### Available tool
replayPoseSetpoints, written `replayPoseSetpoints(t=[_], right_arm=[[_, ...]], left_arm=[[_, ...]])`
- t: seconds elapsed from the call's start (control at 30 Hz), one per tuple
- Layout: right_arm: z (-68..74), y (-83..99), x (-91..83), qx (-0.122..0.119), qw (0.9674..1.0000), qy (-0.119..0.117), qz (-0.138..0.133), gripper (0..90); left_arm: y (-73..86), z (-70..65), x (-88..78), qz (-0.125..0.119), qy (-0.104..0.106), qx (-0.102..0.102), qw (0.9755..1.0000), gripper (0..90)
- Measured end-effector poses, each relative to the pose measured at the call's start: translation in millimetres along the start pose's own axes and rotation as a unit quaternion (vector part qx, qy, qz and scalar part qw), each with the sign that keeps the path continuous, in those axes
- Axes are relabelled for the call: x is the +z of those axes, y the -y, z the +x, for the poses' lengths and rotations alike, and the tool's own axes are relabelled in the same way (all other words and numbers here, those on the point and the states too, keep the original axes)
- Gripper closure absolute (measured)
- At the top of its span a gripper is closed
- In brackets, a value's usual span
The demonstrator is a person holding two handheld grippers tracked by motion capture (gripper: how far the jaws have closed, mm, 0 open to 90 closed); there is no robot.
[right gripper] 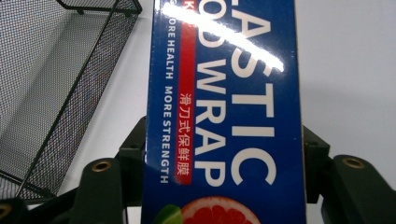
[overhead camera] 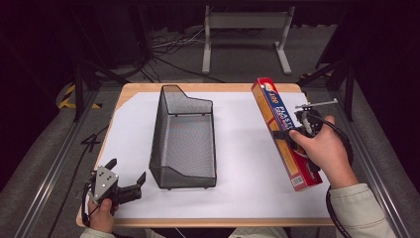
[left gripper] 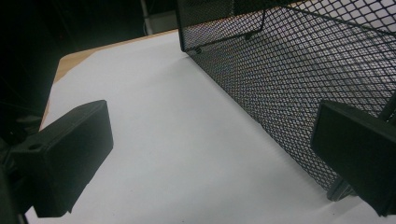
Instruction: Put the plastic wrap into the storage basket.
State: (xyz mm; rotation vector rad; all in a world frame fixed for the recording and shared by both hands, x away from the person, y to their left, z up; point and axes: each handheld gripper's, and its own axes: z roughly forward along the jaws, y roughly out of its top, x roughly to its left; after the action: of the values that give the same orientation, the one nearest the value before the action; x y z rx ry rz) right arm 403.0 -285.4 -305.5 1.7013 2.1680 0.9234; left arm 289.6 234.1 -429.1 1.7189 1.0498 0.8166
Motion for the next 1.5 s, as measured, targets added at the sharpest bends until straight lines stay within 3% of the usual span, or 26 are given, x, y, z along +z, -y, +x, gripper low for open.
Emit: replayPoseSetpoints(t=[0.27, 0.57, 1.17, 1.5], right_arm=[[11.4, -7.6, -5.2, -0.013, 0.9999, -0.004, -0.004, 39.6], [36.8, -21.8, -3.9, -0.04, 0.999, -0.021, -0.006, 39.6], [90.5, -42.4, 10.2, -0.077, 0.9956, -0.052, 0.005, 39.6], [113.4, -50.3, 20.2, -0.091, 0.9938, -0.064, 0.008, 39.5]], left_arm=[[0.3, 0.4, -0.8, -0.001, 0.0, 0.0, 1.0, 0.0], [1.9, 1.5, -3.7, 0.0, -0.004, -0.001, 1.0, 0.0], [2.5, 2.3, -5.3, 0.0, -0.004, 0.0, 1.0, 0.0], [1.9, 1.7, -4.2, -0.002, 0.0, 0.001, 1.0, 0.0]])
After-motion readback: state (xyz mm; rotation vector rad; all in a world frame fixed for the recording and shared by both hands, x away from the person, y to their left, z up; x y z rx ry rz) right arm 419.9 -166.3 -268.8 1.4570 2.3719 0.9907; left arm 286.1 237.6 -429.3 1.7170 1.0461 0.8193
